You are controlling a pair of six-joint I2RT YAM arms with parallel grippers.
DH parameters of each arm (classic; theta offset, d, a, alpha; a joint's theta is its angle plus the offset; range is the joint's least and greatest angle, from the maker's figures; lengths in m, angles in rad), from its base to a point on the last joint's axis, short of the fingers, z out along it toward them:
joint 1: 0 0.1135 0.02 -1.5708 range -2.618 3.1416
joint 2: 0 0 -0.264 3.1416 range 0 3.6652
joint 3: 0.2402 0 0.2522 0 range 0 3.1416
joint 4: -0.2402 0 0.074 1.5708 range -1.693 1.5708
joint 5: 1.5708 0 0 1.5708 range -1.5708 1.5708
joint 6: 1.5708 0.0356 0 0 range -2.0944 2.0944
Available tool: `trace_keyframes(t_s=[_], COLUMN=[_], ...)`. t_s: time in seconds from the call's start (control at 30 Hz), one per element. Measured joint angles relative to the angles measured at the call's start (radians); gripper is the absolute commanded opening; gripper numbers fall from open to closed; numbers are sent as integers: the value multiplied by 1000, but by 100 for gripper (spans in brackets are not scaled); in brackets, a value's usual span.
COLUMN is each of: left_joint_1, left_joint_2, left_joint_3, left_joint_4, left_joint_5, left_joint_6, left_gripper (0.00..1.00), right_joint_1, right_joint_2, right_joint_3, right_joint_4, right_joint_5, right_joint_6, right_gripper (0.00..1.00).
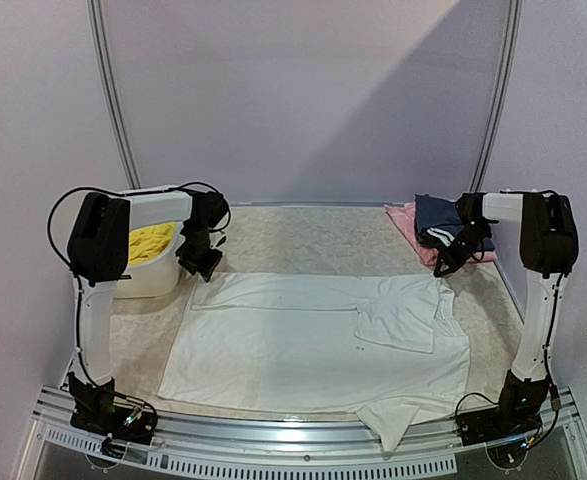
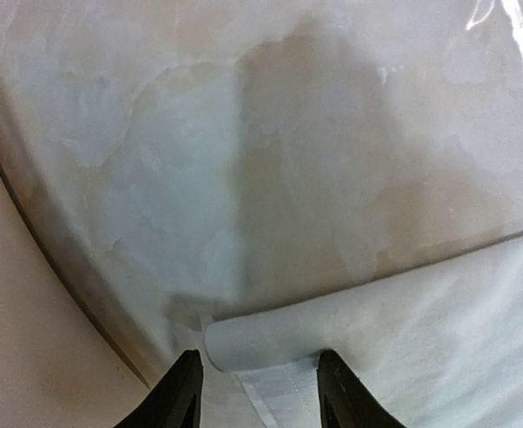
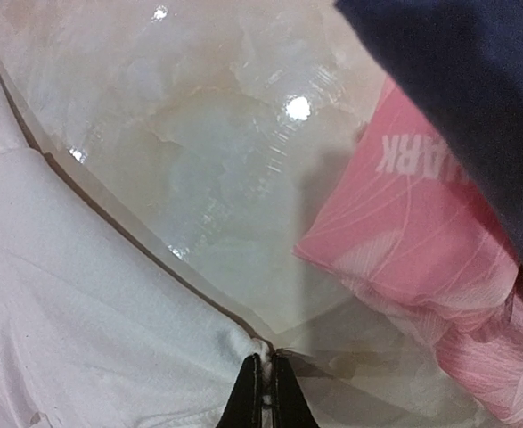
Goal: Fold and stack the mixed laundry pile
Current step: Pick up the 1/3-folded T-shirt from the center of the board.
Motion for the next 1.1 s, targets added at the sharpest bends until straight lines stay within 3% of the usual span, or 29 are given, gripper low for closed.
trace_keyframes(t_s=[0.27,0.57,0.93,1.1], left_joint_1=[0,0,2,6], left_joint_2=[-90,13,34,34], left_joint_3=[-27,27,45,45], left_joint_4=[95,68,26,22], left_joint_5=[57,48,24,21], left_joint_6=[-9,-7,3,11], left_gripper=[44,45,45,40], right_joint_1=[-1,-1,-1,-1], right_joint_2=[-28,-31,-32,-32], right_joint_3=[-37,-40,-43,-44], right_joint_4=[3,3,4,4], right_joint_5=[25,29,30,30], right_joint_6=[-16,-16,-18,-18], right_gripper=[0,0,0,0])
